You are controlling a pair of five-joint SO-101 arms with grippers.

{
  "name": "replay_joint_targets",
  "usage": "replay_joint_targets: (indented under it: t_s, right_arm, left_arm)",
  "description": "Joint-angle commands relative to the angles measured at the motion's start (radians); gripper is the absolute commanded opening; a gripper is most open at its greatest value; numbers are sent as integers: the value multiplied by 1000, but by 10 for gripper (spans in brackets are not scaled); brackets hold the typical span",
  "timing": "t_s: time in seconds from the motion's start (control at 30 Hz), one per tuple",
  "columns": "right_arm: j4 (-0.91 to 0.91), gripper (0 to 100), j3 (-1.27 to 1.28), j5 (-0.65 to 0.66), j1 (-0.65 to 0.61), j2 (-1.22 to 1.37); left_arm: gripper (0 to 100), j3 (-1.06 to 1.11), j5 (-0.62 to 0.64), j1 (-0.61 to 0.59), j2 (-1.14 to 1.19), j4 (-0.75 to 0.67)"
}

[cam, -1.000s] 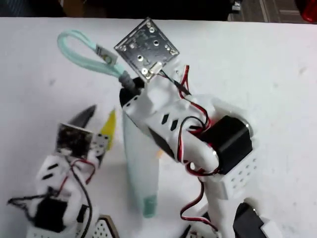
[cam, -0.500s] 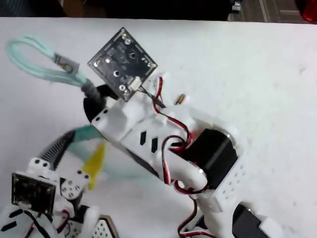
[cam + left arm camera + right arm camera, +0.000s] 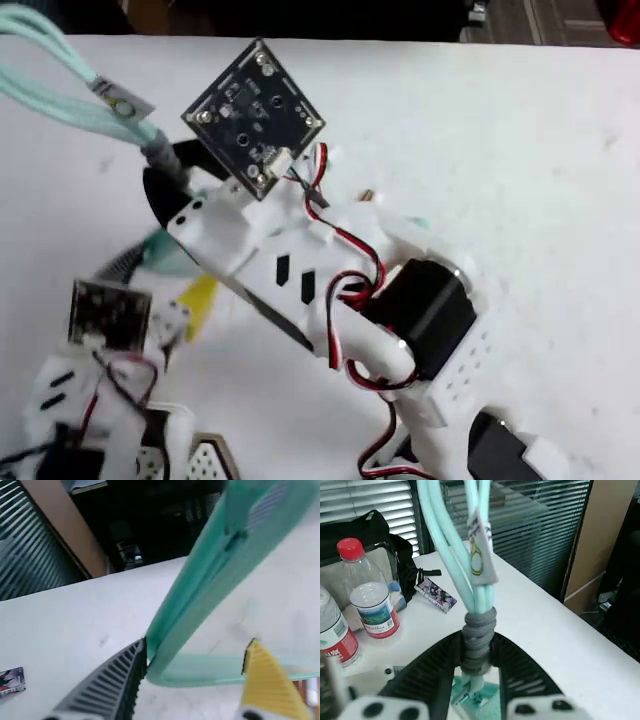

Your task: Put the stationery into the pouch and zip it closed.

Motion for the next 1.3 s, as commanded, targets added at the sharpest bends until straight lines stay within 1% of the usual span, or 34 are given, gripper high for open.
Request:
replay_joint_targets:
  t_s: [0.0, 0.13, 0.23, 0.3, 0.43, 0.5, 0.6, 0.7, 0.83, 0.93, 1.0, 1.1, 1.27]
  right_arm:
    - [-41, 16, -11, 3, -4, 19]
    - [-31, 16, -9, -5, 24, 87]
    - [-33, 16, -11, -5, 27, 117]
    - [-44, 16, -12, -5, 27, 131]
    - [-38, 16, -11, -5, 27, 137]
    - [-18, 16, -11, -3, 28, 131]
    - [12, 16, -11, -3, 44, 136]
    - [16, 17, -3, -5, 62, 137]
    - [15, 17, -2, -6, 64, 137]
    - [10, 17, -2, -6, 64, 139]
    - [10, 17, -2, -6, 64, 139]
    - [10, 17, -3, -6, 64, 139]
    - [10, 17, -3, -6, 64, 139]
  left_arm:
    - [317, 172, -12, -134, 15, -324]
    - [316, 288, -8, -139, 16, -529]
    - [303, 344, 17, -133, 19, -643]
    - [288, 353, 54, -131, 19, -674]
    - [286, 354, 138, -133, 19, -671]
    - [284, 362, 161, -136, 18, -657]
    - [283, 348, 201, -182, 13, -592]
    - [286, 279, 272, -255, 12, -476]
    - [286, 123, 333, -338, 12, -250]
    - [287, -49, 350, -344, 12, -63]
    - [294, -173, 348, -292, 12, 54]
    - [344, -319, 348, -128, 16, 201]
    - [362, -362, 347, 160, 12, 275]
